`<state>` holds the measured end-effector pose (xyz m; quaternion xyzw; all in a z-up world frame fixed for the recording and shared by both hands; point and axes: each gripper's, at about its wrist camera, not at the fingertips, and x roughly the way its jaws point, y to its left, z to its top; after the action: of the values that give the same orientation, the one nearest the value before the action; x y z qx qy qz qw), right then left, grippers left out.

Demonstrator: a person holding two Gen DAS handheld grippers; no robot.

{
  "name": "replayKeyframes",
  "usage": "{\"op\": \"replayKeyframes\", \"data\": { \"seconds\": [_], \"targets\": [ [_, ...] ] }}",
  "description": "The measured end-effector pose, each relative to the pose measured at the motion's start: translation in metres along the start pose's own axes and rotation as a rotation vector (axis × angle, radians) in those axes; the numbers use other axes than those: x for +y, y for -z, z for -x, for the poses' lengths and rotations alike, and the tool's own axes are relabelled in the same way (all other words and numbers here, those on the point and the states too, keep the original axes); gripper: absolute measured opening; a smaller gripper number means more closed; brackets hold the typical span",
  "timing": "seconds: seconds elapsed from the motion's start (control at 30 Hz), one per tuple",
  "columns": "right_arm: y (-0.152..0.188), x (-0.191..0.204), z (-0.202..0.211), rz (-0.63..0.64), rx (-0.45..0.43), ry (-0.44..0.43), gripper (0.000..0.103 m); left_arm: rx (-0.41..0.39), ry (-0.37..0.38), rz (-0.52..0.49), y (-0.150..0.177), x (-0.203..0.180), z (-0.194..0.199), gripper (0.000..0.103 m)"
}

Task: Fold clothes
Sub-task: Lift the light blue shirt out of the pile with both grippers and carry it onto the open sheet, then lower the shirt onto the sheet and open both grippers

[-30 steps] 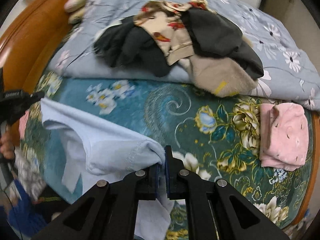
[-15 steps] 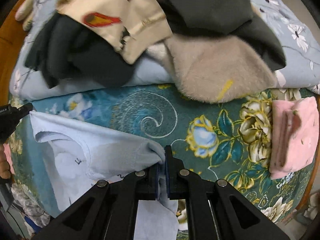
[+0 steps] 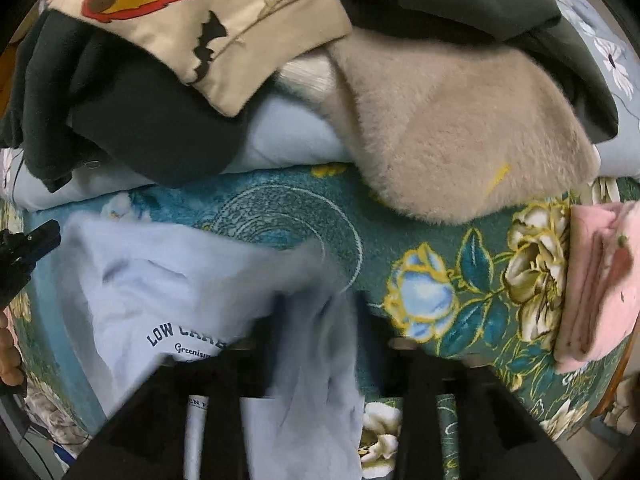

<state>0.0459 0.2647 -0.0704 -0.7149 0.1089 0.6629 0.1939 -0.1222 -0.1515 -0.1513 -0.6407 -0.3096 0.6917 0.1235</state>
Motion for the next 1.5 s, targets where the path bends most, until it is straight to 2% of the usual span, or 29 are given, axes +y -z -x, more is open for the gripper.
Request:
{"op": "replayKeyframes", "data": {
  "seconds": [0.03, 0.2, 0.3, 0.37, 0.57, 0.7, 0.77, 0.9, 1.0, 1.13, 1.23, 1.37, 1.47, 1.5],
  "targets": [
    [0.000, 0.001, 0.001, 0.008, -0.005, -0.004, 0.058, -0.008, -0.005, -0.013, 0.002, 0.003, 0.007, 0.044],
    [0.008, -0.001, 0.025, -0.019, -0.068, -0.005, 0.059, -0.063, -0.119, -0.028, 0.030, 0.051, 0.045, 0.045],
    [0.032, -0.010, 0.037, -0.114, -0.093, -0.076, 0.059, -0.020, -0.205, -0.009, 0.060, 0.096, 0.045, 0.045],
    [0.058, -0.015, 0.035, -0.160, -0.085, -0.092, 0.059, 0.017, -0.267, 0.013, 0.086, 0.126, 0.042, 0.045],
    [0.126, -0.021, 0.024, -0.236, -0.008, -0.092, 0.059, 0.095, -0.290, 0.089, 0.146, 0.188, 0.042, 0.043],
    [0.162, -0.027, 0.025, -0.256, 0.019, -0.082, 0.059, 0.119, -0.249, 0.108, 0.164, 0.202, 0.040, 0.042],
    [0.172, -0.030, 0.028, -0.271, 0.023, -0.082, 0.059, 0.125, -0.236, 0.091, 0.168, 0.199, 0.039, 0.034],
    [0.178, -0.025, 0.035, -0.267, 0.011, -0.080, 0.059, 0.137, -0.222, 0.081, 0.172, 0.195, 0.037, 0.006],
    [0.179, -0.017, 0.043, -0.244, -0.004, -0.074, 0.059, 0.106, -0.232, 0.083, 0.171, 0.193, 0.047, 0.003],
    [0.182, -0.010, 0.052, -0.237, -0.026, -0.077, 0.059, -0.010, -0.286, 0.060, 0.152, 0.194, 0.084, 0.003],
    [0.189, -0.013, 0.056, -0.247, -0.029, -0.069, 0.059, -0.092, -0.358, 0.049, 0.117, 0.206, 0.116, 0.003],
    [0.197, -0.024, 0.055, -0.274, -0.016, -0.046, 0.059, -0.143, -0.448, 0.036, 0.067, 0.222, 0.143, 0.003],
    [0.203, -0.034, 0.052, -0.297, -0.003, -0.030, 0.059, -0.159, -0.482, 0.028, 0.032, 0.227, 0.156, 0.003],
    [0.205, -0.036, 0.050, -0.303, 0.001, -0.026, 0.059, -0.157, -0.490, 0.019, 0.026, 0.222, 0.149, 0.003]
  ]
}}
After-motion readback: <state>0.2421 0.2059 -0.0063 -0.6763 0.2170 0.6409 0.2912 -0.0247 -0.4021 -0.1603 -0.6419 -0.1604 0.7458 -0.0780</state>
